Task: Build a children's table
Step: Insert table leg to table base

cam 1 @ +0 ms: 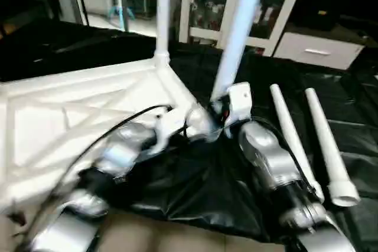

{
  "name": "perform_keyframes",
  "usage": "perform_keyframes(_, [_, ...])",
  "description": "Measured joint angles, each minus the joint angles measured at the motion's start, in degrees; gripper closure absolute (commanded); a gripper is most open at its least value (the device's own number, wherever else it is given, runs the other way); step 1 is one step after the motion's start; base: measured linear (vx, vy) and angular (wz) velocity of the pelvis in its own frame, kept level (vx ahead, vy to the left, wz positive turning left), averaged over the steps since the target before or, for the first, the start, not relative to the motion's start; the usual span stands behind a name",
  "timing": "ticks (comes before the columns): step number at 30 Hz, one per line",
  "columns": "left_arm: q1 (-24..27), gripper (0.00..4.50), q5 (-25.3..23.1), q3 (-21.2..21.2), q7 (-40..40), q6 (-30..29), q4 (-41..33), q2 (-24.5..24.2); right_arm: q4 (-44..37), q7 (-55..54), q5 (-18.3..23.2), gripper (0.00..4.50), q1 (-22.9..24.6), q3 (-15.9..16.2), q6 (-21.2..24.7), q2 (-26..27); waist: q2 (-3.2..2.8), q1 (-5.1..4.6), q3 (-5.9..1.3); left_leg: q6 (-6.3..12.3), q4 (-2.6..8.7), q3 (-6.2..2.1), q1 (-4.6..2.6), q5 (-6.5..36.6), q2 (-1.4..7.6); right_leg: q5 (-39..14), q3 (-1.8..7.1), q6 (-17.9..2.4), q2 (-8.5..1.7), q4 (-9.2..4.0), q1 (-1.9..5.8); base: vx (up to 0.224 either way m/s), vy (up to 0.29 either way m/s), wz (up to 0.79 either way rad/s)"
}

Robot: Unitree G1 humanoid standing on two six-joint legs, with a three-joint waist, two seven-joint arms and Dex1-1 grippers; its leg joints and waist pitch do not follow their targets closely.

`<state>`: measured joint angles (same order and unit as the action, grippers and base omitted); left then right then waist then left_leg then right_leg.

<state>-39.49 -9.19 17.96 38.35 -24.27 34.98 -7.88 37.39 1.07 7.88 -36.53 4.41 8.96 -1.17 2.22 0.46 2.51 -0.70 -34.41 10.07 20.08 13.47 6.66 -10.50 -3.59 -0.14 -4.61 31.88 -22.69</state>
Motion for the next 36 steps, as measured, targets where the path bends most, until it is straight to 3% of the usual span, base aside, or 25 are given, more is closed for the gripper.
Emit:
perform_keyframes(4, [-1.2, 4.50, -0.7, -0.2, -5.1, -0.6, 1.5, 2.9, 3.7, -5.2, -3.3, 2.65, -2.3, 0.6, -2.2, 1.1, 0.06, 0.42, -0.04, 0.03, 0.06, 0.32, 0.06, 0.0, 0.00, 0.9, -0.13, -0.8, -0.33, 0.30, 0.20, 0.030, -0.005, 0.01])
perform_keyframes(11, [-2.1, 4.50, -0.7, -0.9, -6.2, -0.6, 1.9, 2.7, 9.5, -7.3, -4.0, 2.65, -6.0, -0.5, -5.7, 2.4, 0.08, 1.15, -0.05, -0.07, 0.10, 0.33, 0.04, -0.1, 0.03, 1.4, -0.12, -0.5, -0.38, 1.08, -0.20, 0.000, 0.000, 0.00])
perform_keyframes(17, [-2.1, 4.50, -0.7, -1.1, -6.3, -0.5, 1.9, 2.3, 10.7, -6.8, -4.0, 2.65, -6.5, -1.5, -6.8, 2.7, 0.08, 1.24, -0.05, -0.12, 0.19, 0.34, 0.00, -0.1, 0.09, 1.2, -0.16, -0.5, -0.37, 1.14, -0.21, 0.000, 0.000, 0.00])
perform_keyframes(25, [-0.3, 4.50, -0.7, 1.6, 0.9, 4.2, -1.2, -3.5, 9.9, 3.8, -1.4, 2.65, -6.9, -2.2, -6.4, 1.1, -0.02, 0.69, 0.01, -0.15, 0.23, 0.34, 0.01, -0.1, 0.24, 1.2, -0.17, -0.5, -0.25, 1.15, -0.30, 0.000, 0.000, 0.00])
perform_keyframes(30, [4.5, 4.50, 0.2, 3.2, 10.3, 11.8, -7.6, -11.8, -1.1, 22.4, 2.0, 2.65, -3.0, 1.4, 2.1, -5.1, -0.19, 0.56, 0.13, -0.17, 0.31, 0.38, 0.06, -0.1, 0.32, 1.1, -0.24, -0.7, -0.21, 1.17, -0.37, 0.000, 0.000, 0.00])
perform_keyframes(36, [7.3, 4.50, 2.9, 4.7, 19.1, 16.6, -11.5, -15.7, -9.5, 34.9, 4.7, 2.65, 0.8, 4.8, 8.6, -11.0, 0.02, 2.51, 0.22, -0.19, 0.32, 0.55, 0.06, -0.1, 0.42, 1.0, -0.22, -0.8, -0.24, 1.19, -0.31, 0.000, 0.000, 0.00])
